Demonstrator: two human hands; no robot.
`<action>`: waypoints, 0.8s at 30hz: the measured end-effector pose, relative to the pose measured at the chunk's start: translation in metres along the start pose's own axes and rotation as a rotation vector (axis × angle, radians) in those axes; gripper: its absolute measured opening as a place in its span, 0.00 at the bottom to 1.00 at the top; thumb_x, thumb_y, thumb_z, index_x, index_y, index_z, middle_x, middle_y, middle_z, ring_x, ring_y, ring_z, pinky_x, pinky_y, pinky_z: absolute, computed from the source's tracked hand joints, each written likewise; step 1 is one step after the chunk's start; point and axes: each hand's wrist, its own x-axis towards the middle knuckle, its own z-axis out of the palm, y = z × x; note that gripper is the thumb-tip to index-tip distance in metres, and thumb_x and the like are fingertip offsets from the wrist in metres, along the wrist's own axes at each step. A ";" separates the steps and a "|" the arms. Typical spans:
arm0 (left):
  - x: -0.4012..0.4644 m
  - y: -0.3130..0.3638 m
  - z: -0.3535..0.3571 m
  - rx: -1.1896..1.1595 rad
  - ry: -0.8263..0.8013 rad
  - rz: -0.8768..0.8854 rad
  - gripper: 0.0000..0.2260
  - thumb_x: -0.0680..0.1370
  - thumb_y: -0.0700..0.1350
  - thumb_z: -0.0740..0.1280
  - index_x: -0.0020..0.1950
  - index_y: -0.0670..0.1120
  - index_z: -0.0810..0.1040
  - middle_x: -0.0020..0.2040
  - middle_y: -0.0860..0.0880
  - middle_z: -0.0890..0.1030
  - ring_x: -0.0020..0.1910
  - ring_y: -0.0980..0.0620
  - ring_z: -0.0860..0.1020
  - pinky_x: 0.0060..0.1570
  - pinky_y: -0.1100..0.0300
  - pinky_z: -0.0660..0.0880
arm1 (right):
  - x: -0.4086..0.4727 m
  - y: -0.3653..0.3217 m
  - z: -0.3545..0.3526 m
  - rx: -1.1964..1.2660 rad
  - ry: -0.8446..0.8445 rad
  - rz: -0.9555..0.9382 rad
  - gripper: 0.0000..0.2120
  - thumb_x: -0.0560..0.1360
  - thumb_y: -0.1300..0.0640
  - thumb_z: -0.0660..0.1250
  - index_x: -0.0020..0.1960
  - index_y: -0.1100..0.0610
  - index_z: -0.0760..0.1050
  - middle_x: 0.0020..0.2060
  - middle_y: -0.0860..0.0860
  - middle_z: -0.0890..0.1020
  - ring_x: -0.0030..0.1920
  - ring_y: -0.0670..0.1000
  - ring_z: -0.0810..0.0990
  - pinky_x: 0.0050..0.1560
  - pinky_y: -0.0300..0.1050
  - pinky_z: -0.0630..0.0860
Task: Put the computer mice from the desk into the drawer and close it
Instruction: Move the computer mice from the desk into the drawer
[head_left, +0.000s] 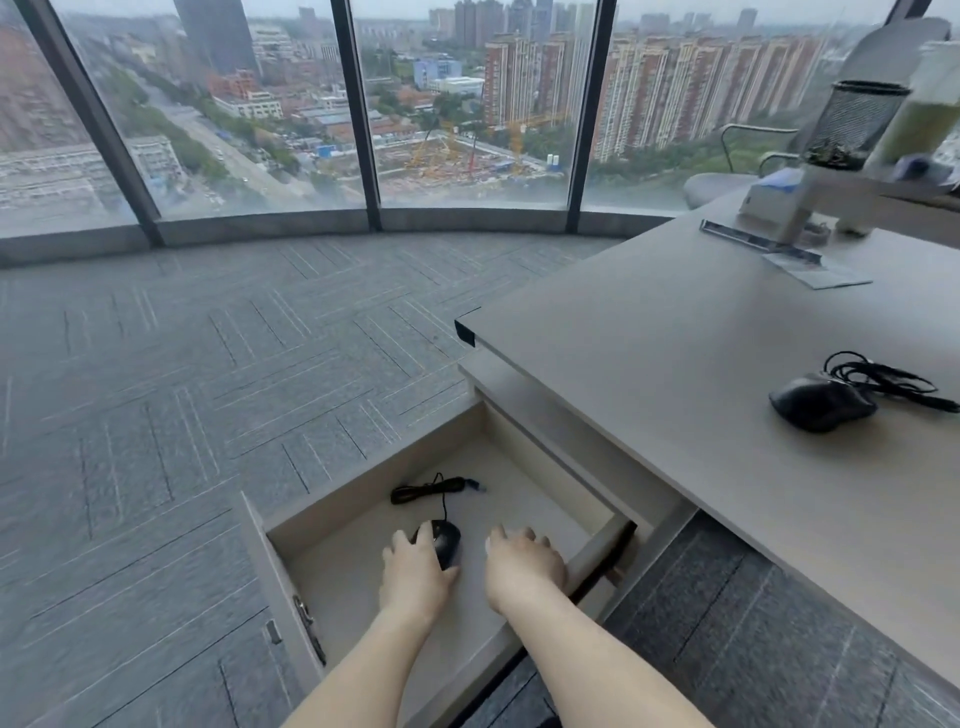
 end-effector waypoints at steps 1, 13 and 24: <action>-0.002 0.003 -0.002 -0.023 0.003 -0.002 0.27 0.77 0.53 0.64 0.74 0.48 0.62 0.67 0.41 0.67 0.66 0.39 0.67 0.61 0.50 0.69 | -0.002 0.003 -0.002 0.029 0.004 -0.008 0.32 0.75 0.59 0.64 0.76 0.54 0.56 0.70 0.61 0.67 0.67 0.62 0.68 0.62 0.57 0.73; -0.076 0.199 -0.087 -0.618 0.377 0.693 0.10 0.79 0.43 0.62 0.57 0.46 0.80 0.49 0.53 0.78 0.44 0.55 0.78 0.45 0.71 0.72 | -0.125 0.134 -0.129 0.677 1.085 -0.158 0.12 0.77 0.58 0.63 0.56 0.52 0.82 0.51 0.48 0.85 0.51 0.49 0.81 0.46 0.41 0.75; -0.096 0.365 0.000 0.035 -0.004 0.768 0.30 0.77 0.55 0.62 0.77 0.56 0.57 0.80 0.41 0.52 0.78 0.40 0.53 0.72 0.47 0.61 | -0.120 0.375 -0.129 0.365 0.734 0.512 0.31 0.76 0.48 0.62 0.77 0.42 0.57 0.79 0.58 0.53 0.77 0.63 0.53 0.74 0.57 0.58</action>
